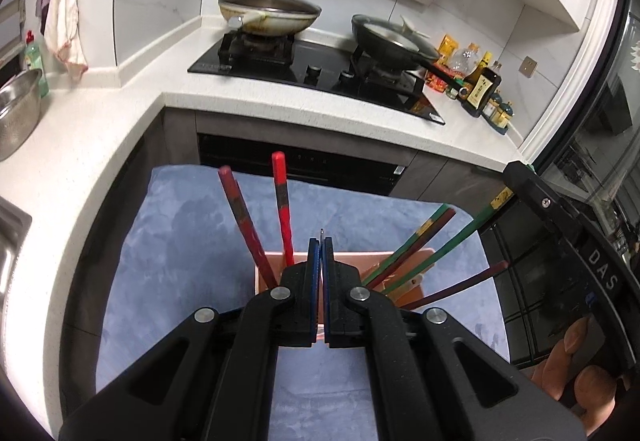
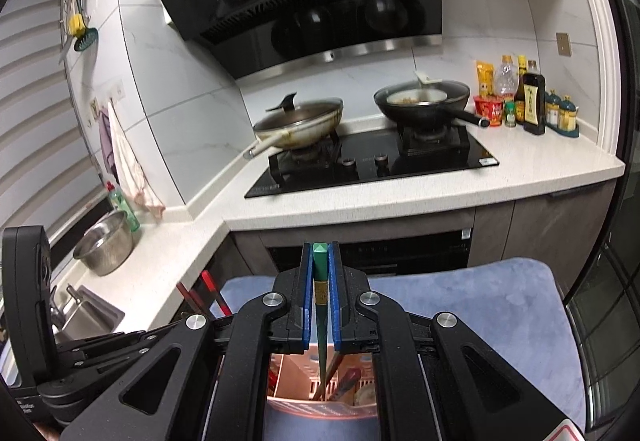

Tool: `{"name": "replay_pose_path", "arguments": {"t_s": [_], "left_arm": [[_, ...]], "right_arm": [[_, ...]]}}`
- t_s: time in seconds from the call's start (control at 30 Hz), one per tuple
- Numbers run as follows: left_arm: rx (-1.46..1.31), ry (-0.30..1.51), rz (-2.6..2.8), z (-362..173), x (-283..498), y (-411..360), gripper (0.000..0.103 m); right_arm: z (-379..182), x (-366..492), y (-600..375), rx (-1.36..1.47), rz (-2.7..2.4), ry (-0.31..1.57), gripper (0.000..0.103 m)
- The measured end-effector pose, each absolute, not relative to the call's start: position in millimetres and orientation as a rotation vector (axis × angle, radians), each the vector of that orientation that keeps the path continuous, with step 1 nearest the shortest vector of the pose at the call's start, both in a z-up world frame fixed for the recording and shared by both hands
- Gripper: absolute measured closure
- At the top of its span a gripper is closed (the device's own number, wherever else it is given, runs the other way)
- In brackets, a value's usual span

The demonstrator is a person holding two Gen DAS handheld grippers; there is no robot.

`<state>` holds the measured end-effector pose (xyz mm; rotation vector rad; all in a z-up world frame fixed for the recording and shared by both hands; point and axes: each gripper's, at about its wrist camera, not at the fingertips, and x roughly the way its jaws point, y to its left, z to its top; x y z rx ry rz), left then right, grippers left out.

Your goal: Organize utensils

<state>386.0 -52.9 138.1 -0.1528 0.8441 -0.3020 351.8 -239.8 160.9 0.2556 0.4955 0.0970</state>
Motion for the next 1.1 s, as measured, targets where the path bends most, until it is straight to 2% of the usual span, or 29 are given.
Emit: {"name": "replay_pose_path", "arguments": {"t_s": [0.3,0.43,0.47,1.1], "left_arm": [[-0.149,0.836,-0.287,131.6,384.0,-53.9,0.1],[-0.142,0.818,-0.27,135.2,379.9,-53.3,0.076],[-0.141,0.81,-0.266,136.6,378.3,-52.9,0.073],[-0.101,0.752,-0.195,150.1,329.0,-37.5,0.073]], "right_arm": [[143.8,353.8,-232.3,0.251,0.111,0.551,0.096],[142.8,350.9,-234.1,0.271,0.114,0.56,0.092],[143.3,350.2,-234.1,0.271,0.113,0.56,0.092],[142.3,292.4,-233.3,0.256,0.124,0.589,0.09]]}}
